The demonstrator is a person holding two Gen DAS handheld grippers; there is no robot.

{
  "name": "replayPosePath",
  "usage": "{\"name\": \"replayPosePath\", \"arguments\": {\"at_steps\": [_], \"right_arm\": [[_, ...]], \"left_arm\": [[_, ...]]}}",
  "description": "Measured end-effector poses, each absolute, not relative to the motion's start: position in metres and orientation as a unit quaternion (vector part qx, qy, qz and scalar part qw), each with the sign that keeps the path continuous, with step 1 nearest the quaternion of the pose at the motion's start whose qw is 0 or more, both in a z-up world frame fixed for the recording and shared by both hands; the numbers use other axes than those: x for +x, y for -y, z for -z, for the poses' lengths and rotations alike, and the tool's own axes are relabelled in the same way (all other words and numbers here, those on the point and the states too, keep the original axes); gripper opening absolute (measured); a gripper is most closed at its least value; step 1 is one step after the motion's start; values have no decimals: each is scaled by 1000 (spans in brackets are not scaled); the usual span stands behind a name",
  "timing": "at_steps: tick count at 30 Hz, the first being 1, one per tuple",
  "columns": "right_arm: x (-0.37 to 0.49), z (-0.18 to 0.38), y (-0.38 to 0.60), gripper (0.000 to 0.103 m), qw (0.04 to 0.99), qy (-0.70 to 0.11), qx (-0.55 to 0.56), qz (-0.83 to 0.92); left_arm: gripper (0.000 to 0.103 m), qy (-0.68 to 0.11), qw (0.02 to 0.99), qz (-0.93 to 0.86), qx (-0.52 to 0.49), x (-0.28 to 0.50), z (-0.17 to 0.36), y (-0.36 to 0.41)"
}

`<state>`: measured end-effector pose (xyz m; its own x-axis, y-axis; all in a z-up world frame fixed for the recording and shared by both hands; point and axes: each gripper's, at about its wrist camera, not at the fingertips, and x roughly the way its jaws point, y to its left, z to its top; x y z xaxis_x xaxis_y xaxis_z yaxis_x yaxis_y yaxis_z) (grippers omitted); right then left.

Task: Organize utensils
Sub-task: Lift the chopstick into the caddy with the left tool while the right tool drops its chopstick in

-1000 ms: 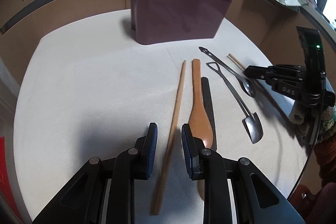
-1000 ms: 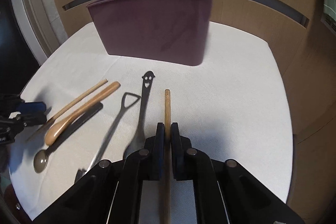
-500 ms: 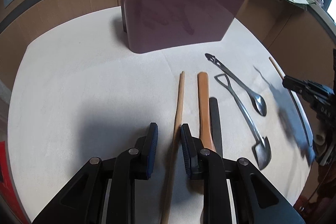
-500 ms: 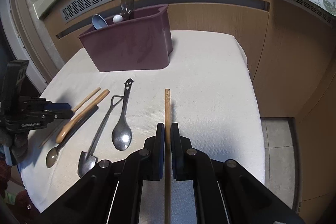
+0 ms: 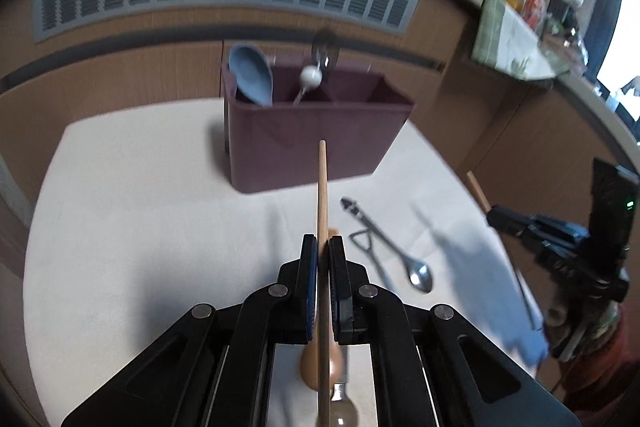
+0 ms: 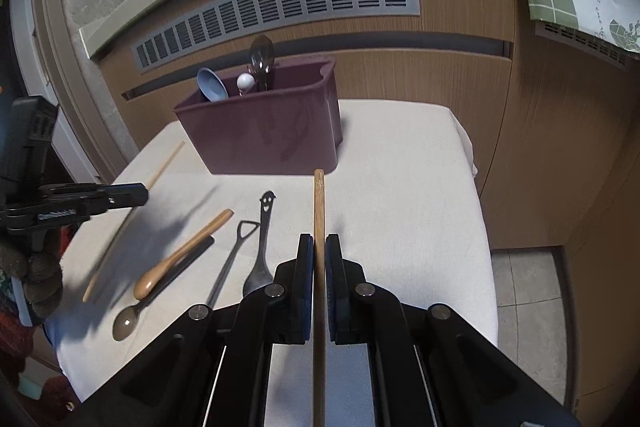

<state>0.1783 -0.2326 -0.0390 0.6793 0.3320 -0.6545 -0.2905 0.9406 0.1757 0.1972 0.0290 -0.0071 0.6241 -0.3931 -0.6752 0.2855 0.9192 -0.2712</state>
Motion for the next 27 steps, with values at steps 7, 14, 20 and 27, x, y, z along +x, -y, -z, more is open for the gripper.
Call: {"name": "replayPosePath", "arguments": {"at_steps": [7, 14, 20, 27], "right_arm": [[174, 24, 230, 5, 923, -341, 38, -173], [174, -57, 226, 5, 953, -237, 40, -185], [190, -154, 224, 5, 975, -69, 82, -194], [242, -148, 192, 5, 974, -47, 88, -205]], "left_arm": [[6, -336, 915, 187, -122, 184, -19, -41], [6, -154, 956, 173, -178, 188, -121, -54], [6, -36, 973, 102, -202, 212, -158, -56], [6, -1, 972, 93, -214, 255, -123, -73]]}}
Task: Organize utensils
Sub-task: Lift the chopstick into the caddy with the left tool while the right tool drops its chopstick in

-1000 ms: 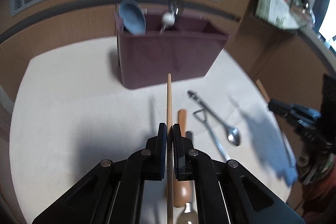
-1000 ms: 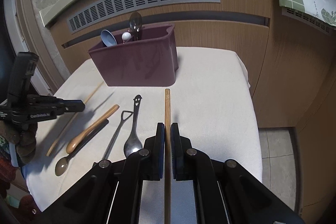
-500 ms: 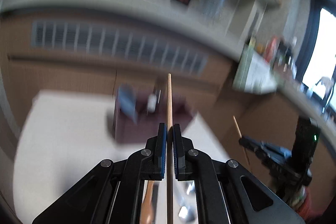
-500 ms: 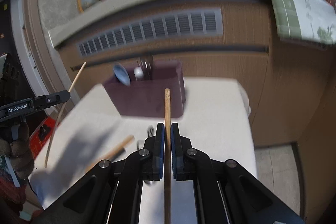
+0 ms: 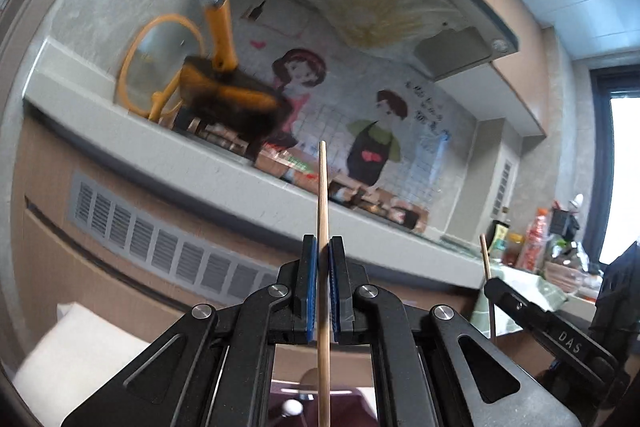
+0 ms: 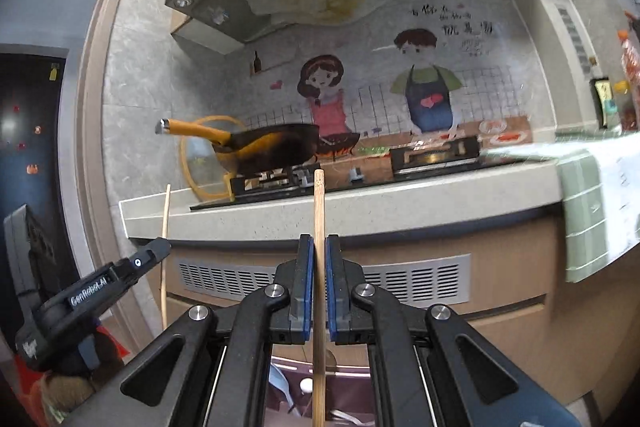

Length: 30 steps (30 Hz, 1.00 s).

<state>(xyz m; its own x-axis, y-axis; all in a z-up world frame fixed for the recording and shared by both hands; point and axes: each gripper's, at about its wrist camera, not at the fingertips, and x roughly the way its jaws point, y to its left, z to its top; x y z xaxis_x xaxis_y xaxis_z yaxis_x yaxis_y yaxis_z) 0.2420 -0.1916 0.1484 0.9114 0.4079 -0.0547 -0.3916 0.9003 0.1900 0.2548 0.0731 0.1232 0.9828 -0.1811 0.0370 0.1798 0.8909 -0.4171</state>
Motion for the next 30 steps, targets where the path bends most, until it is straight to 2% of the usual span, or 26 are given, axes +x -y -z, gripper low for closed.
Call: {"name": "replayPosePath", "arguments": {"at_steps": [12, 22, 30], "right_arm": [[327, -100, 169, 5, 966, -77, 104, -226], [350, -90, 160, 6, 967, -37, 112, -226], [373, -64, 158, 6, 965, -87, 116, -216]], "left_arm": [[6, -36, 978, 58, -199, 315, -74, -60], [6, -32, 982, 37, -183, 327, -61, -48], [6, -65, 978, 55, -189, 336, -40, -48]]}}
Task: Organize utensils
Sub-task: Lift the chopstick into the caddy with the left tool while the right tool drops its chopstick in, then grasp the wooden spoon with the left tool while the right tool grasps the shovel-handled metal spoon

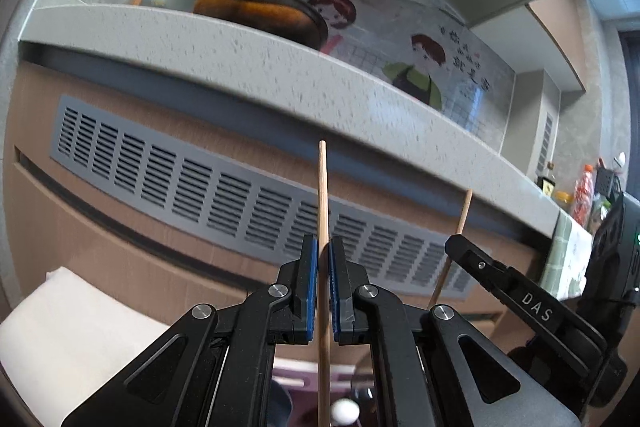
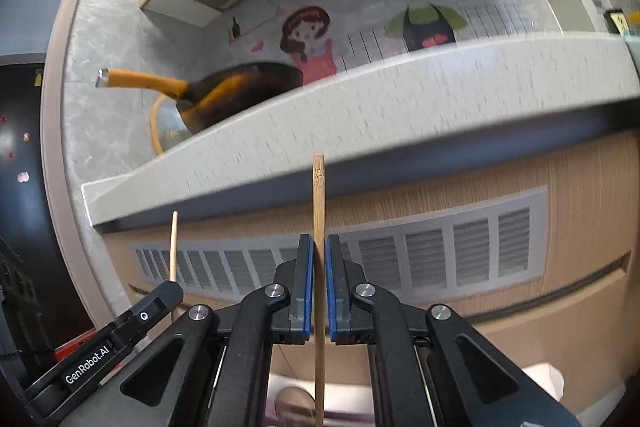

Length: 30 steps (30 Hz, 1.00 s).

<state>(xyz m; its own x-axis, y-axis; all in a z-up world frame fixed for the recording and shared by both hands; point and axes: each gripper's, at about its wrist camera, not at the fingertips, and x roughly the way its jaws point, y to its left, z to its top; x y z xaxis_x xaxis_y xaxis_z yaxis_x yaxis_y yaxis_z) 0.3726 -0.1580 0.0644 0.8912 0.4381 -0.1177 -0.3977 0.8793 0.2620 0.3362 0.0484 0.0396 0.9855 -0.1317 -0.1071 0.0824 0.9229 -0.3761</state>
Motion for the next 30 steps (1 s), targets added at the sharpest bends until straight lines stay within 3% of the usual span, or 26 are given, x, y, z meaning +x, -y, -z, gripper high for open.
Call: {"name": "replayPosePath", "arguments": {"at_steps": [7, 14, 18, 21, 24, 26, 30], "right_arm": [[352, -52, 168, 6, 964, -131, 79, -218], [331, -28, 175, 6, 964, -176, 42, -194], [321, -18, 181, 7, 960, -202, 36, -190], [319, -11, 182, 9, 952, -237, 27, -192], [317, -5, 189, 24, 943, -267, 37, -193], [307, -3, 199, 24, 946, -264, 42, -182], [280, -8, 212, 25, 951, -253, 45, -171]], "left_arm": [[6, -93, 973, 61, -203, 326, -17, -51], [6, -50, 980, 54, -186, 322, -35, -43], [6, -80, 979, 66, -173, 318, -24, -34], [9, -126, 971, 87, -185, 315, -10, -35], [21, -143, 965, 92, -201, 306, -6, -39], [28, -147, 963, 99, -203, 294, -11, -39], [31, -166, 963, 116, -176, 262, -24, -34]]}}
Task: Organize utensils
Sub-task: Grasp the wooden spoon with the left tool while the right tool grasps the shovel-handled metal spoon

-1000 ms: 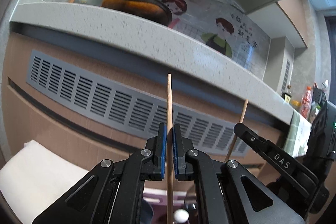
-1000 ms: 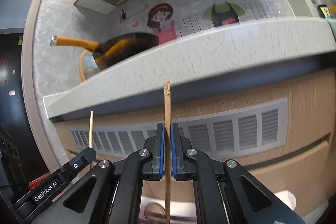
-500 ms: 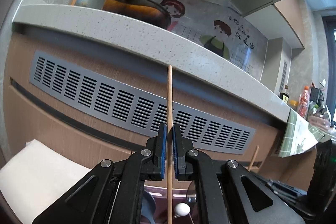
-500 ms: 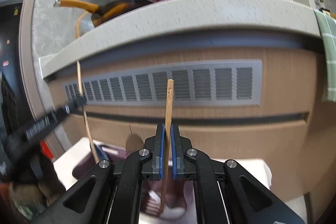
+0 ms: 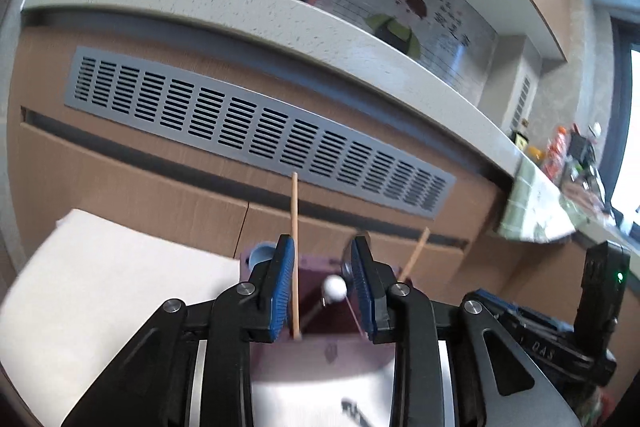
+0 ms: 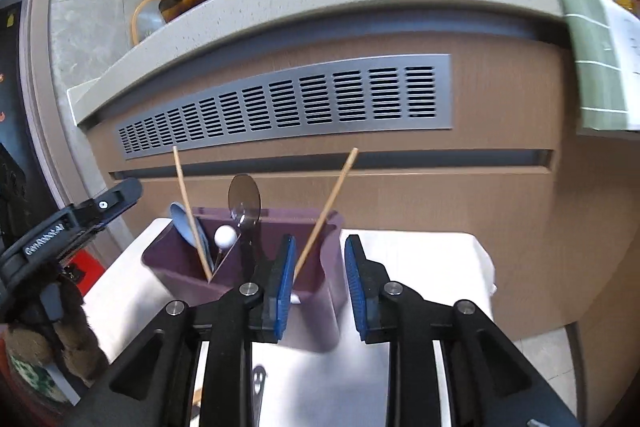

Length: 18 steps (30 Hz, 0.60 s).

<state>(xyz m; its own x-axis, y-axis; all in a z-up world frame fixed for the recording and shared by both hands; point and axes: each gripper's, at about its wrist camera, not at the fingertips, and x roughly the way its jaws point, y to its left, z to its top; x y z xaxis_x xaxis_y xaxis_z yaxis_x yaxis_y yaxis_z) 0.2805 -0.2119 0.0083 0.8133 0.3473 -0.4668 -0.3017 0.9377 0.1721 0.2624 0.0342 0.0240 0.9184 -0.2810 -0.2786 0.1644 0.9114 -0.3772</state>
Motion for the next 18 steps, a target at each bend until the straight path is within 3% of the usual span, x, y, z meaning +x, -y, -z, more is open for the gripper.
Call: {"name": "replayPosePath", "arguments": {"at_steps": [8, 18], "right_arm": [[218, 18, 218, 26, 932, -317, 23, -176], [154, 74, 179, 26, 879, -421, -17, -226]], "left_arm": [[31, -271, 950, 129, -85, 180, -1, -35], [31, -389, 914, 104, -53, 122, 63, -50]]}}
